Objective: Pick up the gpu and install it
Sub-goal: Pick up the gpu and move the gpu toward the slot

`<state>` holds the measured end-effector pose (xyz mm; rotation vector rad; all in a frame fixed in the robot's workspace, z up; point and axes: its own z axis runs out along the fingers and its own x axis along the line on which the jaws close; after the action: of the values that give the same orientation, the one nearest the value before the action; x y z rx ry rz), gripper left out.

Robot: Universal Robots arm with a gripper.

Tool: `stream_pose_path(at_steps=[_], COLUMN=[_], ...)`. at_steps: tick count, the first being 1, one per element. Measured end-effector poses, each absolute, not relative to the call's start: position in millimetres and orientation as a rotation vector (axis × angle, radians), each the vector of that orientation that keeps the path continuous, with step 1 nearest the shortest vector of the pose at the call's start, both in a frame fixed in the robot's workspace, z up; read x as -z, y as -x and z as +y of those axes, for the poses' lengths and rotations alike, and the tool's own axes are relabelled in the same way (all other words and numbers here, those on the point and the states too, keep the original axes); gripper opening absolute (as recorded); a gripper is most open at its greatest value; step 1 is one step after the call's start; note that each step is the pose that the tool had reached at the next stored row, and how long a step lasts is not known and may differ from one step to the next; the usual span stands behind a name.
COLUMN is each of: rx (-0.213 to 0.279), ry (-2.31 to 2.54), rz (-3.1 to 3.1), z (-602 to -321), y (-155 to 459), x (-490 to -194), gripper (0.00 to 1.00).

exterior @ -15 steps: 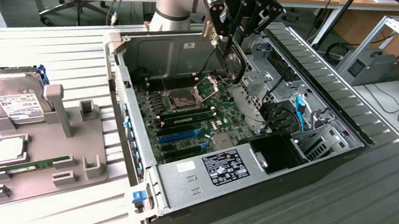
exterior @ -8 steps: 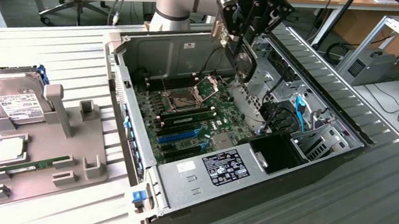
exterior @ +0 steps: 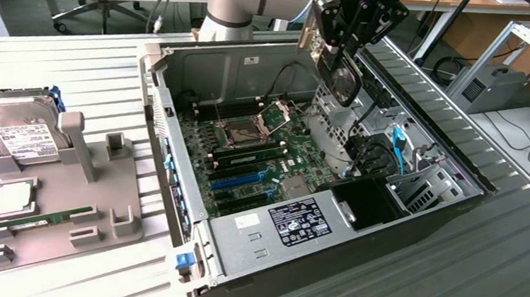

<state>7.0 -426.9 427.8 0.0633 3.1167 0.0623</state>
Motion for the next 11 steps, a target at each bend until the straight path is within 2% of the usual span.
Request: stream_pose_path(at_steps=[11], rx=[-0.062], ry=[-0.063], rz=[3.117], z=[-427], y=[-21], x=[-428], gripper=[0.27])
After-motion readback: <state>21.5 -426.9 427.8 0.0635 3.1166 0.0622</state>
